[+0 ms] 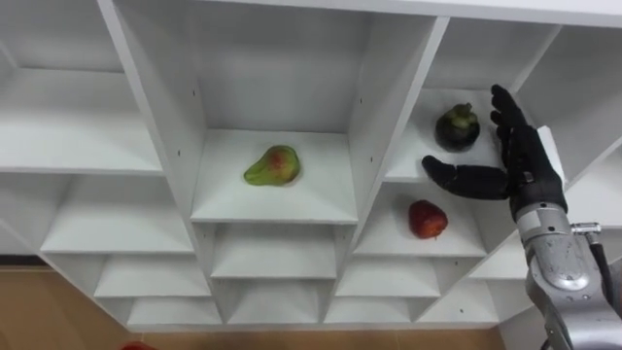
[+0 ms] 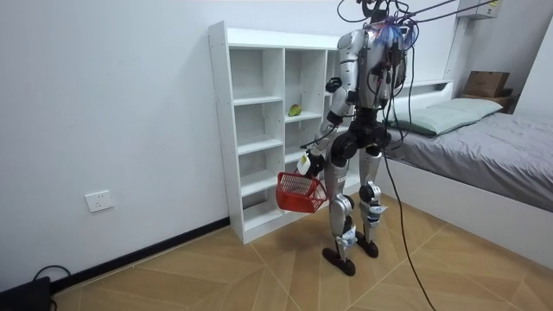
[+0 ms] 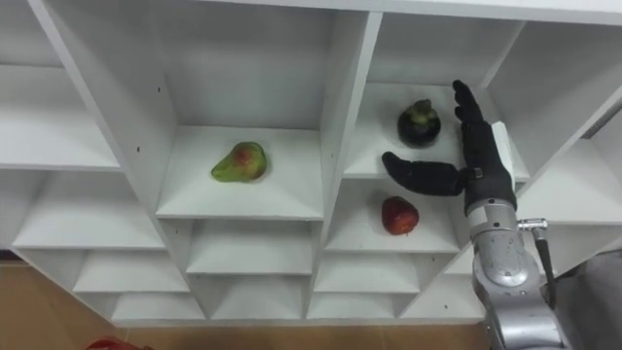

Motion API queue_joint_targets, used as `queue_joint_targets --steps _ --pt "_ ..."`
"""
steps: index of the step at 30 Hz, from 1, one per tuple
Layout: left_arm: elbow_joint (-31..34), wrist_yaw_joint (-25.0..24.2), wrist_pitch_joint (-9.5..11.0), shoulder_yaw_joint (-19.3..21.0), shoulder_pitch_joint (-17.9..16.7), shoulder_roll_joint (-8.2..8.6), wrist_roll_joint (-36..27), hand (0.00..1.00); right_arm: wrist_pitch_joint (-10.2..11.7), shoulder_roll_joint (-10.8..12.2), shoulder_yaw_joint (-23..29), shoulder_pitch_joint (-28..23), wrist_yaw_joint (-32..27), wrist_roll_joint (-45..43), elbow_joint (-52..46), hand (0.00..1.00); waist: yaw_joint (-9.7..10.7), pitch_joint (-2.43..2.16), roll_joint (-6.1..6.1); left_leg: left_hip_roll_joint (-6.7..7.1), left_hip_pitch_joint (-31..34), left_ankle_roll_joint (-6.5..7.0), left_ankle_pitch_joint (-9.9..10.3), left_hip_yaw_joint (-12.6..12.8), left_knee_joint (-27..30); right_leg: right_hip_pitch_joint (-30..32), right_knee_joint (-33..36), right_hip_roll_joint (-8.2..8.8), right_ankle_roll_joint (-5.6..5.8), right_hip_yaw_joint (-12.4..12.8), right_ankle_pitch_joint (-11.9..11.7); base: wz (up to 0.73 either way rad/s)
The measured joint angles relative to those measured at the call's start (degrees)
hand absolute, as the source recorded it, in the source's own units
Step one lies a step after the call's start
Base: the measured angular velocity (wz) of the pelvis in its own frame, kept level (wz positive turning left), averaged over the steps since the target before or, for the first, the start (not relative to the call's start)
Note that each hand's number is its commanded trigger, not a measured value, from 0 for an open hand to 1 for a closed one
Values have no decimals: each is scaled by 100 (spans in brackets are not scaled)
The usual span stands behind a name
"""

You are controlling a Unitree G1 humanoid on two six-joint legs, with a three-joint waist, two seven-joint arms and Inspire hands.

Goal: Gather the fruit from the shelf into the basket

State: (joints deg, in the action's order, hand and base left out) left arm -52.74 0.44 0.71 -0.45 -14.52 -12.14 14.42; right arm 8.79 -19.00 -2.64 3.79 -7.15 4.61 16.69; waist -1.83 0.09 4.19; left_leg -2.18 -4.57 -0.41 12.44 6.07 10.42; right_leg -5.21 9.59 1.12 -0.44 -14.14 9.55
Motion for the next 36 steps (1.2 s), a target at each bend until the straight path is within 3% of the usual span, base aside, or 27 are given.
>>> queue_joint_targets --steps 4,13,23,36 --pt "0 7 -103 -6 49 1 31 100 -22 -4 -3 246 181 -56 380 0 5 -21 10 2 -15 0 0 -3 18 -43 7 4 -1 3 -1 0" --pt "112 61 -311 -13 43 11 36 100 -79 -31 13 365 312 -249 621 0 -6 -18 28 8 -14 3 -13 -38 48 -71 6 7 -11 -13 -6 1" --pt "313 44 -306 17 124 -3 147 100 -90 -71 49 410 611 -460 665 0 -21 -10 153 23 -11 4 -14 -49 51 -67 5 15 -12 -7 -6 0" --pt "28 19 -287 16 120 -19 143 100 -137 -117 49 504 793 -507 660 0 -23 3 135 20 -14 6 -15 -58 45 -69 11 16 -20 -31 -11 0"
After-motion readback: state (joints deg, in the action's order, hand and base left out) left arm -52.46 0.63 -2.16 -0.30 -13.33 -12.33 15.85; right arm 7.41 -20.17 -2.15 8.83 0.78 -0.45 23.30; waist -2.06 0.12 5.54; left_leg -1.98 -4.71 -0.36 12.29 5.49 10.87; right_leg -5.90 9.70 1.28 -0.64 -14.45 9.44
